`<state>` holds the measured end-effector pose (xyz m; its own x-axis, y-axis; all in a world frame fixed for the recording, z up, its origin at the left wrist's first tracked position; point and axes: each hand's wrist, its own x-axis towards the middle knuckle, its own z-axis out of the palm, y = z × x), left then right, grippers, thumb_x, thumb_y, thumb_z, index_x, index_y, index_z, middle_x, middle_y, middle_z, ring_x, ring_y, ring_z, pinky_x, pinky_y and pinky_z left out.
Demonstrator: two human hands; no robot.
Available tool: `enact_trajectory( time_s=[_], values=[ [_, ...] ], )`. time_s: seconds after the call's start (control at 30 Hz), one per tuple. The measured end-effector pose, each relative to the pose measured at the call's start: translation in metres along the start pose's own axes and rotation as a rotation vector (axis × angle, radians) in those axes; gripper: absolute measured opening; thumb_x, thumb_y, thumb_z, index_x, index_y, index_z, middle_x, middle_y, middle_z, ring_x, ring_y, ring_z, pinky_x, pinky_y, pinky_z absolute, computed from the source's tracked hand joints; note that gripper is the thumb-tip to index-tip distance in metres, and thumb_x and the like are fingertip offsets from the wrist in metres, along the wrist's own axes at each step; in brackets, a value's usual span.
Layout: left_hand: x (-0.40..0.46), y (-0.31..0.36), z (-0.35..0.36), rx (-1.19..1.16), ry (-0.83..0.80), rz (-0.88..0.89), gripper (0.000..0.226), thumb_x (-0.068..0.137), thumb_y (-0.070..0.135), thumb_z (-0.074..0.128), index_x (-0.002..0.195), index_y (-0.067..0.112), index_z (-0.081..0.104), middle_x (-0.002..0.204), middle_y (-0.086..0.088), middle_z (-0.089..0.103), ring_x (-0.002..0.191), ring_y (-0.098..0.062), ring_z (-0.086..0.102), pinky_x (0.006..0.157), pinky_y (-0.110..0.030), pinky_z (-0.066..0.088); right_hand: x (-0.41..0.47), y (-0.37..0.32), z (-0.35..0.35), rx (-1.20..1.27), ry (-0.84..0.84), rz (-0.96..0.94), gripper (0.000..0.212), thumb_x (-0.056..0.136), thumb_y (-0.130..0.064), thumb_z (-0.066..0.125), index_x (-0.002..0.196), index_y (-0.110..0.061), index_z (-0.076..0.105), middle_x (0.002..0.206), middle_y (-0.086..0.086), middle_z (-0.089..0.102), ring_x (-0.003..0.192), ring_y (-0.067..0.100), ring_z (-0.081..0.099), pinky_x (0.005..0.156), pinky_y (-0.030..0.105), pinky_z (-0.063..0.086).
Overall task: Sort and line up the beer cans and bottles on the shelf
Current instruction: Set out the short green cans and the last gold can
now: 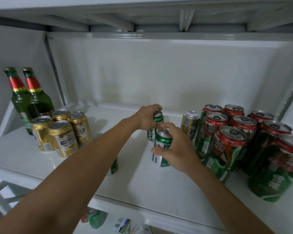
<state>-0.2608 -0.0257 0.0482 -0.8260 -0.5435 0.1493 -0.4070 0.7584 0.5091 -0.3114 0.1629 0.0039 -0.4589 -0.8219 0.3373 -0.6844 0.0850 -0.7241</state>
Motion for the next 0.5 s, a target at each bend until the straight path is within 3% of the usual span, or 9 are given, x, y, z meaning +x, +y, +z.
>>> enact_trajectory(
  time_s=[0.1,0.2,0.27,0.37,0.5],
  values=[
    [-0.010,0.002,-0.017,-0.079,0.079,-0.045,0.069,0.079,0.025,0.089,0.134,0.015,0.048,0.116,-0.004,0.062,0.099,-0.022,0.057,0.067,-0.020,0.042,0.003,-0.005,-0.009,0.084,0.041,-0.001,0.065,0.066,-0.027,0.092,0.120,-0.035,0.056,0.113,-0.006,0.066,0.099,0.009,0.065,0.082,0.028,0.053],
    [-0.020,0.012,-0.042,-0.092,0.145,-0.034,0.063,0.076,0.032,0.090,0.123,0.013,0.052,0.106,0.000,0.062,0.094,-0.019,0.059,0.060,-0.018,0.040,0.009,-0.021,-0.021,0.115,0.093,-0.022,0.060,0.068,-0.022,0.092,0.116,-0.034,0.058,0.109,-0.011,0.067,0.095,0.003,0.065,0.080,0.026,0.054],
    [-0.029,0.016,-0.056,-0.097,0.196,-0.028,0.061,0.074,0.036,0.091,0.121,0.015,0.057,0.105,0.002,0.064,0.096,-0.019,0.061,0.062,-0.019,0.041,0.015,-0.032,-0.029,0.141,0.113,-0.023,0.065,0.067,-0.023,0.094,0.122,-0.029,0.059,0.107,-0.014,0.067,0.097,0.007,0.066,0.084,0.031,0.055],
    [-0.047,0.012,-0.070,-0.142,0.322,-0.050,0.062,0.069,0.043,0.094,0.120,0.021,0.066,0.107,0.005,0.069,0.099,-0.017,0.065,0.068,-0.014,0.043,0.023,-0.042,-0.034,0.123,0.146,-0.037,0.079,0.064,-0.030,0.096,0.131,-0.026,0.054,0.101,-0.024,0.059,0.100,0.010,0.063,0.085,0.027,0.049],
    [-0.073,0.002,-0.082,-0.194,0.444,-0.063,0.077,0.070,0.045,0.093,0.137,0.020,0.065,0.122,0.006,0.072,0.112,-0.011,0.066,0.096,-0.021,0.051,0.031,-0.051,-0.028,0.141,0.157,-0.071,0.074,0.060,-0.034,0.096,0.122,-0.027,0.056,0.099,-0.022,0.062,0.096,0.001,0.062,0.080,0.028,0.050]
  ],
)
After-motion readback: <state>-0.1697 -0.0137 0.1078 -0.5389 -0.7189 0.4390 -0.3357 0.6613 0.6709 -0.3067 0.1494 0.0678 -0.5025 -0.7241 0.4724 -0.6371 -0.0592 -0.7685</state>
